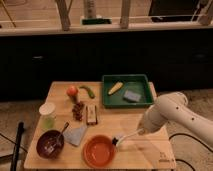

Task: Place brush in red bowl

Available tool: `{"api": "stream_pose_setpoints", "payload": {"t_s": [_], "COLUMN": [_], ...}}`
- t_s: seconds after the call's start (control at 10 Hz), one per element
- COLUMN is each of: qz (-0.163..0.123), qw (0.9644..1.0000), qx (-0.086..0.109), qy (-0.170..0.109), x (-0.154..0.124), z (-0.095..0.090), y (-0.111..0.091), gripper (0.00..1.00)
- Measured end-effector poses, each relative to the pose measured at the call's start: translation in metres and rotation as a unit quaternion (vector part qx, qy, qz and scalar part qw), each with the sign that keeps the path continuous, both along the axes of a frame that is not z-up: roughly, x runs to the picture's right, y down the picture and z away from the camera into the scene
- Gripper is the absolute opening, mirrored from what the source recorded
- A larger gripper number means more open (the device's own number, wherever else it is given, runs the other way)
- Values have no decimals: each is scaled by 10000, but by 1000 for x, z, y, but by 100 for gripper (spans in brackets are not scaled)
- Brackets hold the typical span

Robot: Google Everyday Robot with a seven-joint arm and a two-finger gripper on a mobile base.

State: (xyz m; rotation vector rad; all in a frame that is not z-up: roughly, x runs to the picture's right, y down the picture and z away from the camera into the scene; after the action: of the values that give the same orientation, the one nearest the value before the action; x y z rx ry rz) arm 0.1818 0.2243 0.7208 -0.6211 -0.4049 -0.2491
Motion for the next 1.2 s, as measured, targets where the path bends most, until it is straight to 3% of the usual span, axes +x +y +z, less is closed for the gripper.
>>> {"api": "stream_pose_setpoints", "payload": {"t_s": [0.6, 0.8, 1.2], "qz": [39, -6, -310], "qw": [9998, 9998, 9970], "qx": [168, 176, 139], "qy": [118, -60, -692], "x": [19, 13, -34], "z": [1, -1, -12], "y": [-24, -27, -30], "gripper": [0, 0, 0]}}
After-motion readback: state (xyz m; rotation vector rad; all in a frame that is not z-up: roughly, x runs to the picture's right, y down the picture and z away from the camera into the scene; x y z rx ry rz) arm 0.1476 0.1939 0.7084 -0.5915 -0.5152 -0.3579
